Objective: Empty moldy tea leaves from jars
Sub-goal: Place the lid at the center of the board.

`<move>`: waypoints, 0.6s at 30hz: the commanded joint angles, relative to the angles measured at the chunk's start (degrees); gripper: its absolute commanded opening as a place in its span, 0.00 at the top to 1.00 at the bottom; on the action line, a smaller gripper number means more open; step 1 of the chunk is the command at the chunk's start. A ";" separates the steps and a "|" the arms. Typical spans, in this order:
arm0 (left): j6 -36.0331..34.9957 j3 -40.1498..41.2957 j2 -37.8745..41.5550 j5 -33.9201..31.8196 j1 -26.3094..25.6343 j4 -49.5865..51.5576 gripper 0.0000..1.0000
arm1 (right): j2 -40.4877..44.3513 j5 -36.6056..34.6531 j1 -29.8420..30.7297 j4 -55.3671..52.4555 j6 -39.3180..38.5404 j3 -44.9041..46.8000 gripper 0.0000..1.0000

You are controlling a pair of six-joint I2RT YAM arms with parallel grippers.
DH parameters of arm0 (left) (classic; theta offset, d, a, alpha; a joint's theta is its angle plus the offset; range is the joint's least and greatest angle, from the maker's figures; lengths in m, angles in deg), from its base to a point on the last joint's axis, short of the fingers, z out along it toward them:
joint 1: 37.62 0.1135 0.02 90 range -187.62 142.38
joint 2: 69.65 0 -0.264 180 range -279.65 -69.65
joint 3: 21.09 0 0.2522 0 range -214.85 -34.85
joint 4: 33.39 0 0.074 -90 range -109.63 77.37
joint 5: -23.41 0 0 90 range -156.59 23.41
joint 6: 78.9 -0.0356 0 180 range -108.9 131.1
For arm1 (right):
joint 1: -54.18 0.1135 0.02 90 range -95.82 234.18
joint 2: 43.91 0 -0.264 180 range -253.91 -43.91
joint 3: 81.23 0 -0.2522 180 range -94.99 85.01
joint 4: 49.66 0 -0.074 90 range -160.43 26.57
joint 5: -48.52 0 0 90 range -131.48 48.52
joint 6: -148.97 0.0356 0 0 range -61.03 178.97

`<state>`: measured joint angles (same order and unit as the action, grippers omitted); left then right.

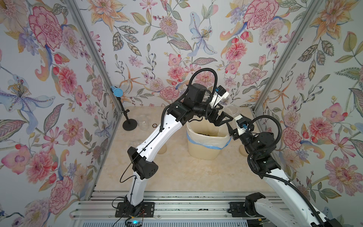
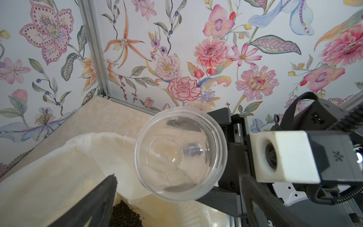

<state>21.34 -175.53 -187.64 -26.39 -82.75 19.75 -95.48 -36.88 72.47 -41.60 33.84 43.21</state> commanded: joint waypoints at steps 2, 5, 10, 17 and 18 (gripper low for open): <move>-3.35 -1.96 0.74 -5.17 -2.55 -0.52 0.01 | 0.27 -0.61 1.18 -2.80 -1.10 -1.79 0.34; -4.43 -1.62 1.11 -8.32 -3.61 -1.62 0.01 | 0.40 -0.65 1.59 -3.48 -1.34 -1.92 0.35; -4.35 -1.47 0.92 -9.52 -3.83 -2.89 0.05 | 0.96 -0.65 1.86 -4.06 -1.36 -2.23 0.37; -4.66 1.39 1.98 -9.36 -3.83 -5.59 0.19 | 1.43 -0.65 1.93 -4.52 -1.25 -2.01 0.37; -4.78 1.29 1.91 -9.31 -3.83 -5.47 0.21 | 1.44 -0.69 1.93 -4.55 -1.19 -2.06 0.37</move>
<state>17.82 -174.70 -187.60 -35.46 -85.98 15.71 -94.69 -37.47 74.04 -44.70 33.60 42.55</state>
